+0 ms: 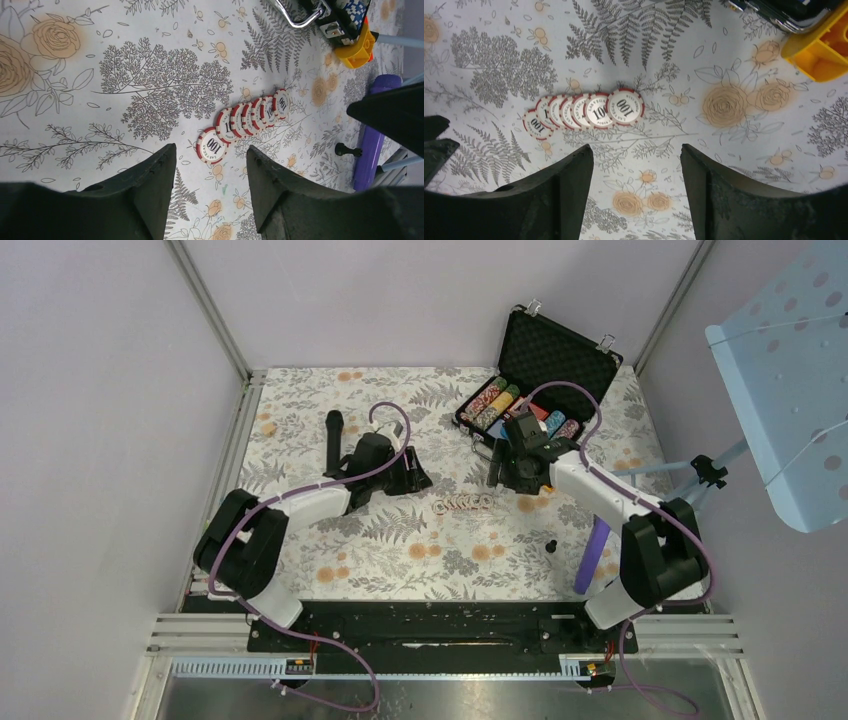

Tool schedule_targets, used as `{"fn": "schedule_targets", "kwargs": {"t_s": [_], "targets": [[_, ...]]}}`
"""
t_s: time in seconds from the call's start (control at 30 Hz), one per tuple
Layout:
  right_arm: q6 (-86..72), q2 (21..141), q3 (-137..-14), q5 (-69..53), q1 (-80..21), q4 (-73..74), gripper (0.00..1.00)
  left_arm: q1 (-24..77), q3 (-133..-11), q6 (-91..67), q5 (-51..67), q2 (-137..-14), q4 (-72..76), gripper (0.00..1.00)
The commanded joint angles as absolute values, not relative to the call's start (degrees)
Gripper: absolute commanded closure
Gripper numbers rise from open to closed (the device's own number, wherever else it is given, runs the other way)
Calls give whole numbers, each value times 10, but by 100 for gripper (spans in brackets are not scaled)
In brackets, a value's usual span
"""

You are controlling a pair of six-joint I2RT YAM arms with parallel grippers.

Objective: Pack up texas hold em set

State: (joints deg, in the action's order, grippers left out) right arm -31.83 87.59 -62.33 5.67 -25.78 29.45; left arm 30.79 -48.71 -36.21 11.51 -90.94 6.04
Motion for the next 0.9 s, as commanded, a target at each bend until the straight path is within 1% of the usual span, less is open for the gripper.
{"fn": "schedule_targets", "kwargs": {"t_s": [0.0, 0.27, 0.43, 0.67, 0.87], "targets": [[-324, 914, -649, 38, -242, 257, 31, 308, -486, -369, 150, -923, 120, 47], [-334, 961, -647, 13, -224, 226, 39, 315, -504, -374, 164, -959, 127, 50], [-337, 975, -641, 2, -218, 211, 46, 320, -522, -378, 165, -984, 118, 50], [-343, 989, -636, -34, -217, 203, 50, 325, -538, -380, 175, -1008, 119, 50], [-347, 989, -624, -35, -216, 203, 52, 328, -546, -380, 181, -1019, 121, 51]]}}
